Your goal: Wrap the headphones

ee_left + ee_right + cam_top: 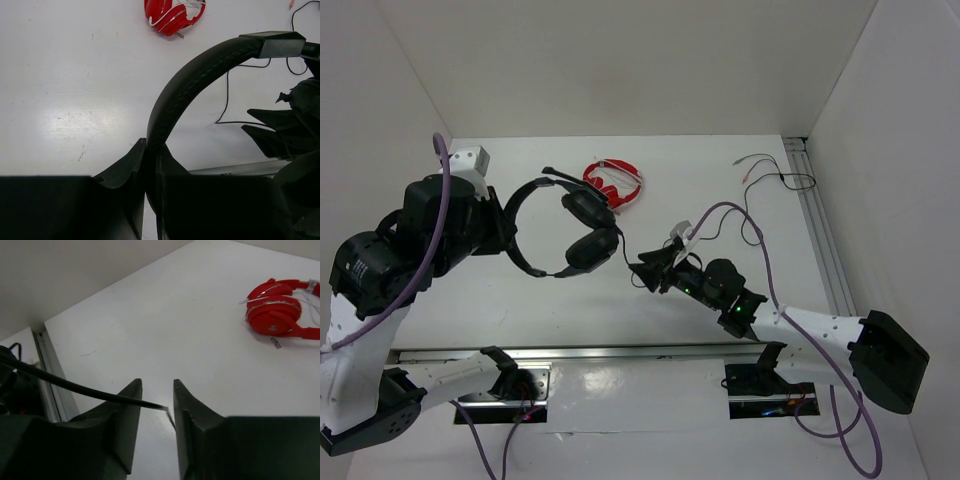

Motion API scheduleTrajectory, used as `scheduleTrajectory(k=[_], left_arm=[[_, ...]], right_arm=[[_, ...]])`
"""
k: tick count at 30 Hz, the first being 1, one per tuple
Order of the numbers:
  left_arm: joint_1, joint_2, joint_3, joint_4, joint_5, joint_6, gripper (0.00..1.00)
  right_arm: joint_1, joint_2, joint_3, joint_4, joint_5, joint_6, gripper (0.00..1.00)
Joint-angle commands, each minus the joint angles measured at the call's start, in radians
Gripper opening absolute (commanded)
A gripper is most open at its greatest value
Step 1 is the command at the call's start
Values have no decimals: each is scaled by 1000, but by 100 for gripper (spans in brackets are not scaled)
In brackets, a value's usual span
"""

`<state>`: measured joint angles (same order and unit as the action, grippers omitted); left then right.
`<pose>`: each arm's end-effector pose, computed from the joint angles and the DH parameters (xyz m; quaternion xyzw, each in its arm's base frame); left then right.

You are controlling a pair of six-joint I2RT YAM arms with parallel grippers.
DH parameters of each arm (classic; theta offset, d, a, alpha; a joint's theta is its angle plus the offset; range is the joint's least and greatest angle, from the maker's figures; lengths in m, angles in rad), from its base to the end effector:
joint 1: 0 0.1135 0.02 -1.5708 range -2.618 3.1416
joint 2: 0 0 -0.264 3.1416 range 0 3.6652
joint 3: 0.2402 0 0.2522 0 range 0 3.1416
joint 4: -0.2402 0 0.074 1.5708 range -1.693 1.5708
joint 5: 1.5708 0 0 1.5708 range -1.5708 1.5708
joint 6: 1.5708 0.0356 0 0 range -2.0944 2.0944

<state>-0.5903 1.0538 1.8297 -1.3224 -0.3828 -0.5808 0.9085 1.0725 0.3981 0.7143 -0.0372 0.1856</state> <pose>0.1019 -0.0523 0.5018 -0.0892 0.8562 -0.1277 0.4926 0.1417 0.1839 0.2437 -0.2575 0.6432 0.3860 0.6090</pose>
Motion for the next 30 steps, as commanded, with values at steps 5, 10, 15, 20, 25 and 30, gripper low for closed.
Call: scheduleTrajectory(k=[5,10,15,20,25,30], left_arm=[[6,-18,-12,81,13,-34,0],[6,-18,-67,68,-233,-14,0],[-34,-34,-260,115,-384,-15,0],[-109,0,-395,199,-291,53,0],[-299,61,-451,273,-108,162,0],[-454,144,-463,284,-18,214,0]], right_arm=[[19,73,41,113,17,11,0],[145,-9,64,-150,399,2,0],[276,-204,85,-425,684,26,0],[286,-188,330,-695,660,-27,0],[286,-126,491,-860,611,-138,0],[296,-86,559,-900,579,-183,0]])
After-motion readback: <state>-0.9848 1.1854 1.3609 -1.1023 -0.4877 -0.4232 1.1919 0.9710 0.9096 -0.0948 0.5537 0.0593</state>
